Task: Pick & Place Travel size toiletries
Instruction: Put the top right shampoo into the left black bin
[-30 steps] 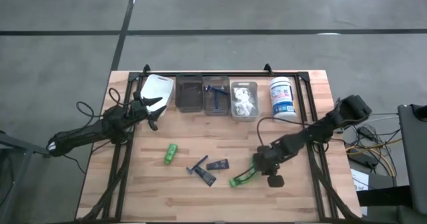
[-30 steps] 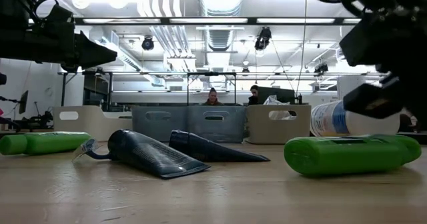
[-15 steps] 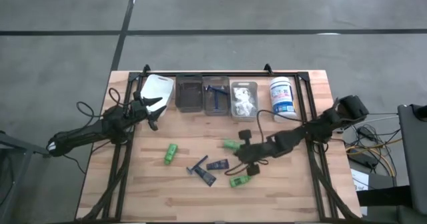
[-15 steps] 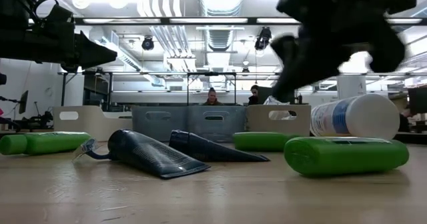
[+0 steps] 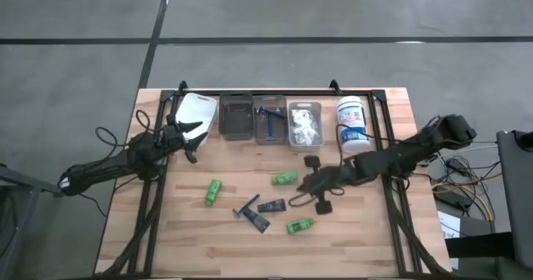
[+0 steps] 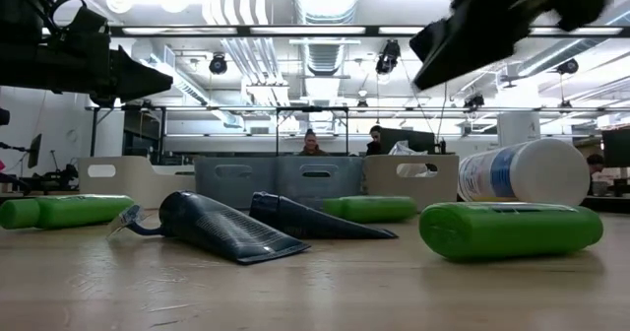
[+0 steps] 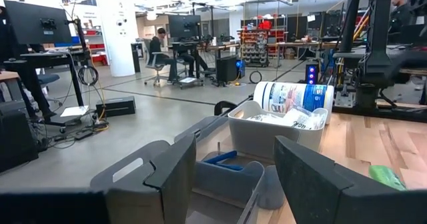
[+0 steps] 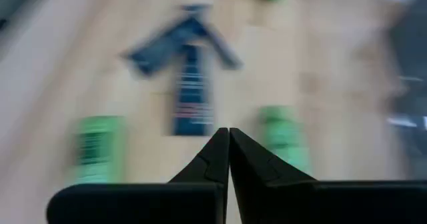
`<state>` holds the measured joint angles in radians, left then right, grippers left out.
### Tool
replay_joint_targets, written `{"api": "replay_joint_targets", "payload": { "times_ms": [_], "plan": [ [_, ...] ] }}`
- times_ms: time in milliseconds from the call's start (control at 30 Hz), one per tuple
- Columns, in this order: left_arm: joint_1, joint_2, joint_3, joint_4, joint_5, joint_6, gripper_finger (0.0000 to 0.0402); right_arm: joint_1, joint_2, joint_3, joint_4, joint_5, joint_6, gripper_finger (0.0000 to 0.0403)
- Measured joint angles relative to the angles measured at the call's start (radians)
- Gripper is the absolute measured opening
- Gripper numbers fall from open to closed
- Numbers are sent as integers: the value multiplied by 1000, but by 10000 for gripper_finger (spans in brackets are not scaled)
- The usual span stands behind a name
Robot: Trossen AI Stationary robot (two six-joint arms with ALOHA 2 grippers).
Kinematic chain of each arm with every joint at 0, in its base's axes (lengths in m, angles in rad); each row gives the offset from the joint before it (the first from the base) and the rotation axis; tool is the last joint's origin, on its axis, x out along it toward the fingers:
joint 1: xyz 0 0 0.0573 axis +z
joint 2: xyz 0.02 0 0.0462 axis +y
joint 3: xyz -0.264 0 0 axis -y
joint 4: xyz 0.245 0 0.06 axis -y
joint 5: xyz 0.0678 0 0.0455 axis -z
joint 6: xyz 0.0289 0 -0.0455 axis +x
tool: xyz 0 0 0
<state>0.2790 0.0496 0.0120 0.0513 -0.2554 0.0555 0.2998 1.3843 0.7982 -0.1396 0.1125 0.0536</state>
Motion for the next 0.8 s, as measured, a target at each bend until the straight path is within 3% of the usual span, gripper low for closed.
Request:
{"api": "replay_joint_targets", "payload": {
  "times_ms": [367, 800],
  "plan": [
    [0, 0, 0, 0, 0, 0, 206, 55, 68, 0, 23, -314, 126, 8],
    [0, 0, 0, 0, 0, 0, 207, 109, 290, 62, 25, -469, 165, 8]
  ]
}}
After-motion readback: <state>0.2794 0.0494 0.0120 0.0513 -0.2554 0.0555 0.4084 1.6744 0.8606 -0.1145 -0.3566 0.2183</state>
